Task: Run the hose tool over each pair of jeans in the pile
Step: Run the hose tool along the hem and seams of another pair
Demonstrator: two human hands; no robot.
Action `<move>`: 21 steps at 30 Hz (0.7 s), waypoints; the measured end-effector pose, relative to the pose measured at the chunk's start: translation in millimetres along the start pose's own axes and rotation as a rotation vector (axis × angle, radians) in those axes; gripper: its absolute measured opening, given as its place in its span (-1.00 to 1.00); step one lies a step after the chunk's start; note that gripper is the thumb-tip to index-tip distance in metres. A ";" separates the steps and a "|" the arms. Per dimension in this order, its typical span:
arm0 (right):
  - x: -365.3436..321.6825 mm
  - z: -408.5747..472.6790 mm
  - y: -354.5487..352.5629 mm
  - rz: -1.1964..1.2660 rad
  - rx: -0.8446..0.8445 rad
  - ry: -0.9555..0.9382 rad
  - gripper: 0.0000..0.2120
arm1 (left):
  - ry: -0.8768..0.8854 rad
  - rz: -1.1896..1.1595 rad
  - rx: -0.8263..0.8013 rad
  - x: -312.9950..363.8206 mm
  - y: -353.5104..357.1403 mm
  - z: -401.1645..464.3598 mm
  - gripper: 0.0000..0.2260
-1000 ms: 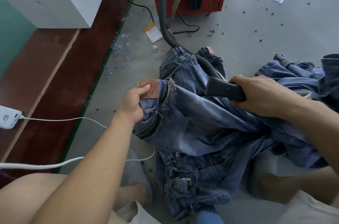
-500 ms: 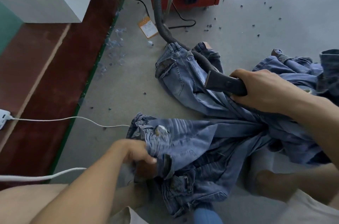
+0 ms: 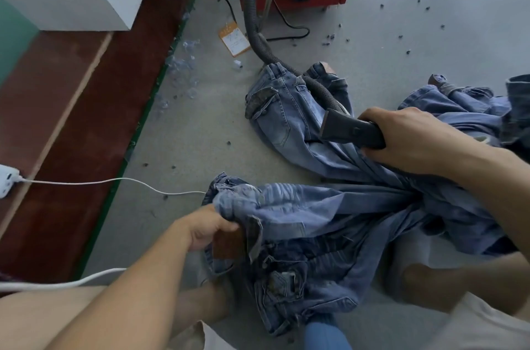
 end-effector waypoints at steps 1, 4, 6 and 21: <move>0.2 -0.1 0.3 0.001 0.005 0.002 -0.73 | 0.077 -0.112 0.043 4.2 -5.9 -2.0 -0.65; 0.7 -0.8 -0.3 0.007 0.014 -0.002 -0.74 | 0.247 -0.295 0.029 17.4 -10.9 -8.8 -0.63; 0.9 -2.1 -1.4 0.006 0.015 -0.006 -0.73 | 0.275 -0.360 -0.026 22.1 -3.1 -8.7 -0.62; -50.0 -2.5 20.8 -0.033 -0.278 -0.188 -0.66 | 0.379 0.871 -0.199 84.3 95.3 -18.9 -0.54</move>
Point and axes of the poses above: each hand's wrist, its own z-axis towards the middle knuckle, its own y-axis out of the palm, x = y × z, the point moved 3 cm from there along z, towards the middle knuckle, and after that the axes turned 9 degrees about -x, right-handed, at the moved point
